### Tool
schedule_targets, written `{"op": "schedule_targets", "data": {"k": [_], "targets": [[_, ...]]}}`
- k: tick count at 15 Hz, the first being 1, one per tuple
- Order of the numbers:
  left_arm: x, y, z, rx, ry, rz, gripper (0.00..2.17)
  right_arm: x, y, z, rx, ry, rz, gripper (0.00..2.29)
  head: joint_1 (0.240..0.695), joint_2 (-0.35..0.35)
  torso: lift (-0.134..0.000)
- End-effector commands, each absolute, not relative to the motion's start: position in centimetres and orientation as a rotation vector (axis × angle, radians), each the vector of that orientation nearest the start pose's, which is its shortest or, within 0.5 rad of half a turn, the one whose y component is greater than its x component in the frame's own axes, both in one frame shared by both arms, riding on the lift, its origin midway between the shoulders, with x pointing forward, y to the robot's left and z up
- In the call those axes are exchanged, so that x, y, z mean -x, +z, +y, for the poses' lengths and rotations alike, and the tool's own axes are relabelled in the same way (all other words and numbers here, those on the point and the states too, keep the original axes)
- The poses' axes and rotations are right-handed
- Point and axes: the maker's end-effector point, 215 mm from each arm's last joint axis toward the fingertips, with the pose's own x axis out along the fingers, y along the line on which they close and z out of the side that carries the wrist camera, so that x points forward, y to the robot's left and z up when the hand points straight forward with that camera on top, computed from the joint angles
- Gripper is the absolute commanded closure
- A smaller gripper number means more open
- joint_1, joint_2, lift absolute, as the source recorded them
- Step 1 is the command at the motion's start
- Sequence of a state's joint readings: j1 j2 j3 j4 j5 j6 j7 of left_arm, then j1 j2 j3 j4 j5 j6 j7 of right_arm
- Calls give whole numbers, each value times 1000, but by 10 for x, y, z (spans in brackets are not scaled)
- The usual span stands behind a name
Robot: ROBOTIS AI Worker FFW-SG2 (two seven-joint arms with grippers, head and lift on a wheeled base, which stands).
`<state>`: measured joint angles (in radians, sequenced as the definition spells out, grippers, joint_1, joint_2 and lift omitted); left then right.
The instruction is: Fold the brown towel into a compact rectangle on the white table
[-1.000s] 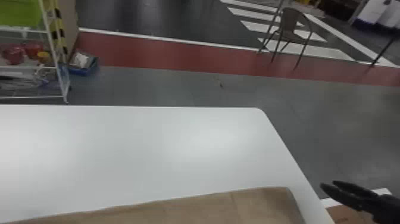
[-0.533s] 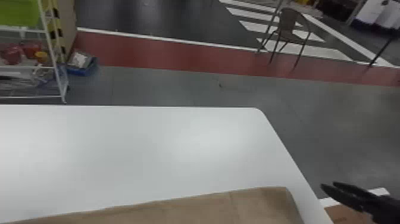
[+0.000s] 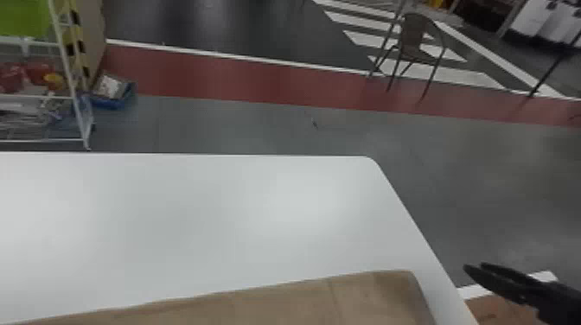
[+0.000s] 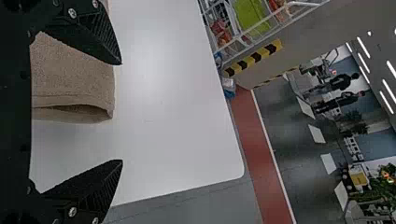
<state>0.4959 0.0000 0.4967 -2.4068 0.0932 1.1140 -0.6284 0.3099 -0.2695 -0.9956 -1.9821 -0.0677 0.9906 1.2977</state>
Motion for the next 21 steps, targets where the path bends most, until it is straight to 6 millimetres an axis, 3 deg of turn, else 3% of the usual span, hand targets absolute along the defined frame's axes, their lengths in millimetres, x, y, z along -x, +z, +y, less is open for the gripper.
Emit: {"op": "schedule_targets", "data": {"k": [1, 6, 21], "targets": [[-325, -422, 337, 210, -126, 732, 140, -312, -346, -526, -327, 263, 533, 147, 695, -342, -123], [-313, -432, 347, 195, -97, 763, 184, -314, -346, -525, -342, 274, 519, 147, 695, -333, -123], [-292, -461, 347, 231, -81, 846, 218, -309, -343, -526, -335, 298, 453, 174, 695, -342, -123]]}}
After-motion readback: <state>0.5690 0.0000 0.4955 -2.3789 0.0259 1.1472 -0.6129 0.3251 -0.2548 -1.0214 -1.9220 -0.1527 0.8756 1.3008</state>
